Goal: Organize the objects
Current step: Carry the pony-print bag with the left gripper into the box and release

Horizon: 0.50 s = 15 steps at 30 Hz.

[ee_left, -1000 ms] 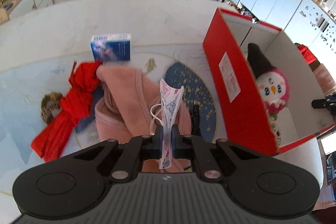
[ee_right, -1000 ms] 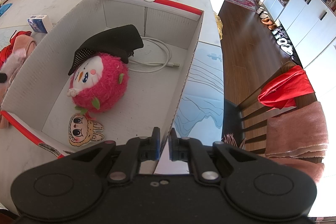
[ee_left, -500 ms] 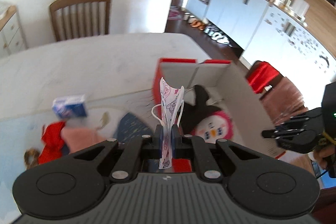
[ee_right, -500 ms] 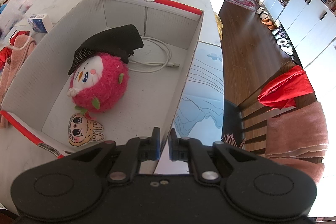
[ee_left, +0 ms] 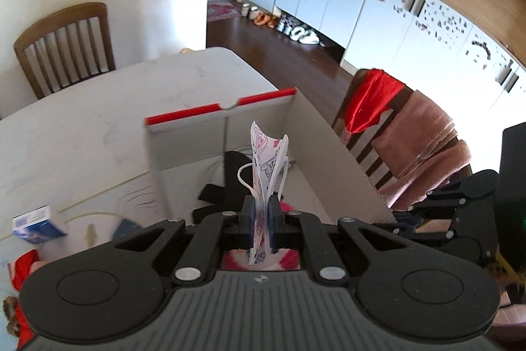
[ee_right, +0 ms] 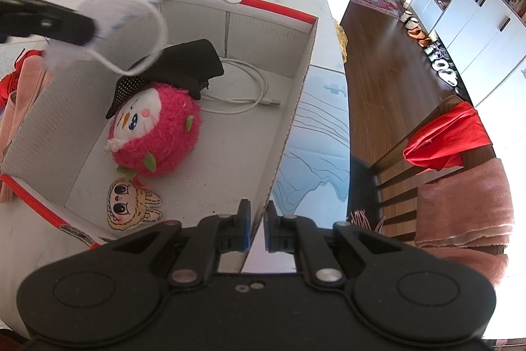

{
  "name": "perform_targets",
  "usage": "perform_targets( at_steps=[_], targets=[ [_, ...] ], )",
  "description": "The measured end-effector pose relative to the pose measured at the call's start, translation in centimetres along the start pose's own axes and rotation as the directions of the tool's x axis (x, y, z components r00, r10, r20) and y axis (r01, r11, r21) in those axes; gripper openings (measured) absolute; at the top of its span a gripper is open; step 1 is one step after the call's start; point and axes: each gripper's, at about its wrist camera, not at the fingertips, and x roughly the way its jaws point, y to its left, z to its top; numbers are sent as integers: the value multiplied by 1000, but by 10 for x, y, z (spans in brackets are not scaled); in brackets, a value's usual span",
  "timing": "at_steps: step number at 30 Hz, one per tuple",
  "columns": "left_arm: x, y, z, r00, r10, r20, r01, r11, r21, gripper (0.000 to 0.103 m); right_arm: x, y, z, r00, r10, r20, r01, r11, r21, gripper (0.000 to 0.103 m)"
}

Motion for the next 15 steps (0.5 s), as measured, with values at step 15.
perform_targets(
  at_steps=[15],
  targets=[
    [75, -37, 18, 995, 38, -91, -31, 996, 79, 7, 0, 0, 0, 1000, 0, 0, 0, 1000, 0, 7]
  ],
)
